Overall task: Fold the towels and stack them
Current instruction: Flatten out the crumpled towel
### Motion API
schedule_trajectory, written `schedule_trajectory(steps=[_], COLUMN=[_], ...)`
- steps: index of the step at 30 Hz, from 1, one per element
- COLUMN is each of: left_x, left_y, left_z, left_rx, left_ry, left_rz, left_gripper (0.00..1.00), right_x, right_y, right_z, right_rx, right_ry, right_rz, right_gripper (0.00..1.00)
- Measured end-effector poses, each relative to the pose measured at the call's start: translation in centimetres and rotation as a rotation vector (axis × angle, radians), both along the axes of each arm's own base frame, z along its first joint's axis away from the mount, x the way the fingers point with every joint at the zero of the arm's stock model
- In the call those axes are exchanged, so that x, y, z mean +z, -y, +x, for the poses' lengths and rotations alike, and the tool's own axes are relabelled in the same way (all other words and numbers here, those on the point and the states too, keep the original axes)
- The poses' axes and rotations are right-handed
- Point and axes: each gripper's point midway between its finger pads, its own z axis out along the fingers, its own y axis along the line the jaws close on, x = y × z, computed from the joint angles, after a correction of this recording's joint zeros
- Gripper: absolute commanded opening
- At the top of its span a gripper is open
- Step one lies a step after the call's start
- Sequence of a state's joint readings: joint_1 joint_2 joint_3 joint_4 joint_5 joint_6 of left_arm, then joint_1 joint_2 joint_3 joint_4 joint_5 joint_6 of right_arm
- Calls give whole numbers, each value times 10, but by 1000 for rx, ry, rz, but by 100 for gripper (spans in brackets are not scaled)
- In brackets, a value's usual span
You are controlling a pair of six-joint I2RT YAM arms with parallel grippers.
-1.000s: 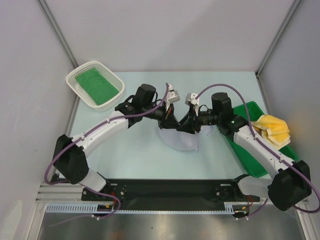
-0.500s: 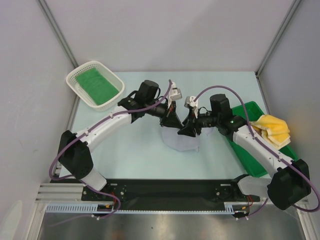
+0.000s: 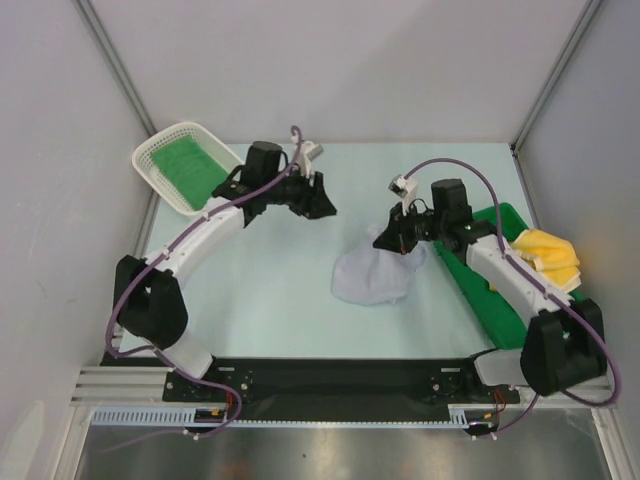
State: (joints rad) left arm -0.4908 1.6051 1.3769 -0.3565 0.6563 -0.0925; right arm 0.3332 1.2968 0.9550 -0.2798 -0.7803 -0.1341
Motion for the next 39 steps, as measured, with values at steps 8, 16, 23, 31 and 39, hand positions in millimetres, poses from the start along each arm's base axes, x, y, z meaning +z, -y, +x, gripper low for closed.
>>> schedule_trajectory(steps=[8, 16, 23, 31, 39], left_x=[-84, -156, -184, -205, -204], left_y=[-61, -29, -1, -6, 0], left_z=[50, 16, -18, -37, -40], left_rx=[406, 377, 335, 394, 426], left_ry=[-194, -373, -406, -445, -467], left_rz=[162, 216, 248, 260, 196], left_gripper=[54, 53, 50, 49, 47], right_x=[-108, -115, -111, -116, -113], right_y=[56, 90, 94, 96, 97], right_z=[23, 15, 13, 8, 9], right_rx=[-342, -508, -541, -552, -562], right_ry=[-490, -573, -573, -592, -585], right_rz=[-215, -292, -279, -278, -267], right_gripper=[0, 0, 0, 0, 0])
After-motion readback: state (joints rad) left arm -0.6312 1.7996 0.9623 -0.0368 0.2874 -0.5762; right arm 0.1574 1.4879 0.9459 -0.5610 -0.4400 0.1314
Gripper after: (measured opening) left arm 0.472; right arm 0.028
